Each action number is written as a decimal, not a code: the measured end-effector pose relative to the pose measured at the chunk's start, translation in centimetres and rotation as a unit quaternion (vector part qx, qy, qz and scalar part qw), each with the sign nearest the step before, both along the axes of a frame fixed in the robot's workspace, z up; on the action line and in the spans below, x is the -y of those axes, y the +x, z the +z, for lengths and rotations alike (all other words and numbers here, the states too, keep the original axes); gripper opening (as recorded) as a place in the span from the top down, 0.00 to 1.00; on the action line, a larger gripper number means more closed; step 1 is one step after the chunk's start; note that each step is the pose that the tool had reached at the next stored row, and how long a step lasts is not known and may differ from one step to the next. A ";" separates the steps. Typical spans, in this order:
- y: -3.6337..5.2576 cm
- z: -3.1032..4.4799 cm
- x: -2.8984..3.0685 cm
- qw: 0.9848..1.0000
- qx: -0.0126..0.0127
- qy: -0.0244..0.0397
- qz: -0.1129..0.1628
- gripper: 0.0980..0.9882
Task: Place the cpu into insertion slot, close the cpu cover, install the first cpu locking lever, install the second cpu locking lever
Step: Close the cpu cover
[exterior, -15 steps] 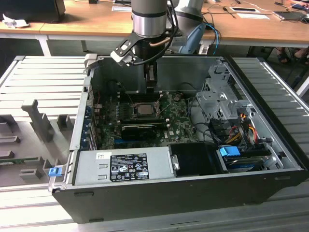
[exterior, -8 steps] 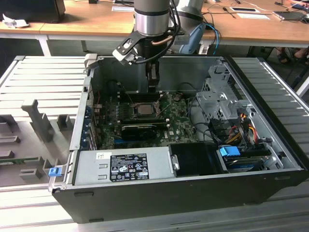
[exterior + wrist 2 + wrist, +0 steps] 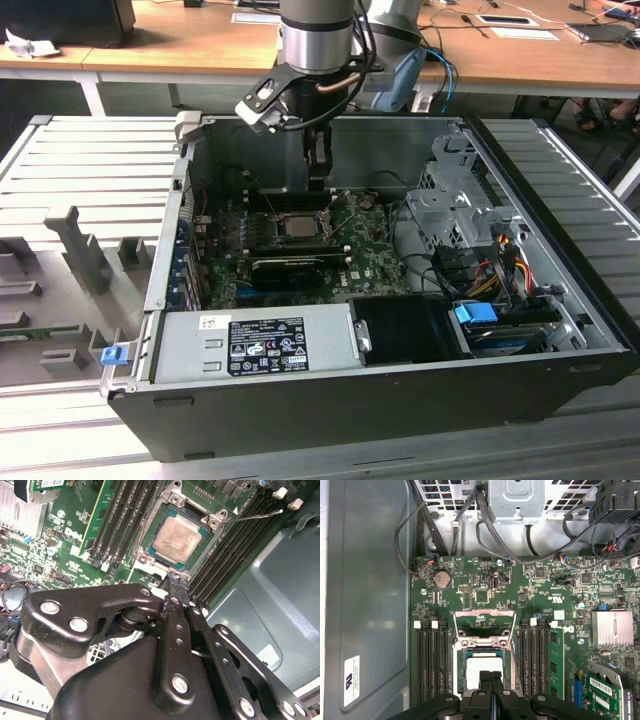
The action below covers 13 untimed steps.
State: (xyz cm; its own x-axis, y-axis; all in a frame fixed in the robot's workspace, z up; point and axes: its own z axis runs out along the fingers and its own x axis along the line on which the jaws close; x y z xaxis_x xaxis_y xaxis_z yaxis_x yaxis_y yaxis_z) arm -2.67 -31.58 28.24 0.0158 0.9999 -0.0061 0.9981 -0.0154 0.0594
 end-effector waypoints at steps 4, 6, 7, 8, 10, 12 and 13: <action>0.05 0.02 -0.03 1.000 0.000 -0.001 0.000 0.99; 0.10 0.04 -0.04 1.000 0.000 -0.001 0.000 0.99; 0.12 0.05 -0.05 1.000 0.000 -0.002 0.000 0.99; 0.20 0.06 -0.05 1.000 0.000 -0.002 0.000 0.99; 0.40 0.05 -0.06 1.000 -0.001 -0.002 0.000 0.99; 0.77 0.06 -0.08 1.000 -0.003 -0.003 0.000 0.99; 0.92 0.06 -0.09 1.000 -0.003 -0.003 0.000 0.99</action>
State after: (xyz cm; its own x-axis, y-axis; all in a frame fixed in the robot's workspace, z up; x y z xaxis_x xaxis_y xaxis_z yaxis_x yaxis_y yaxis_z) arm -1.75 -31.49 28.30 0.0157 0.9998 -0.0115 0.9985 -0.0151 0.0530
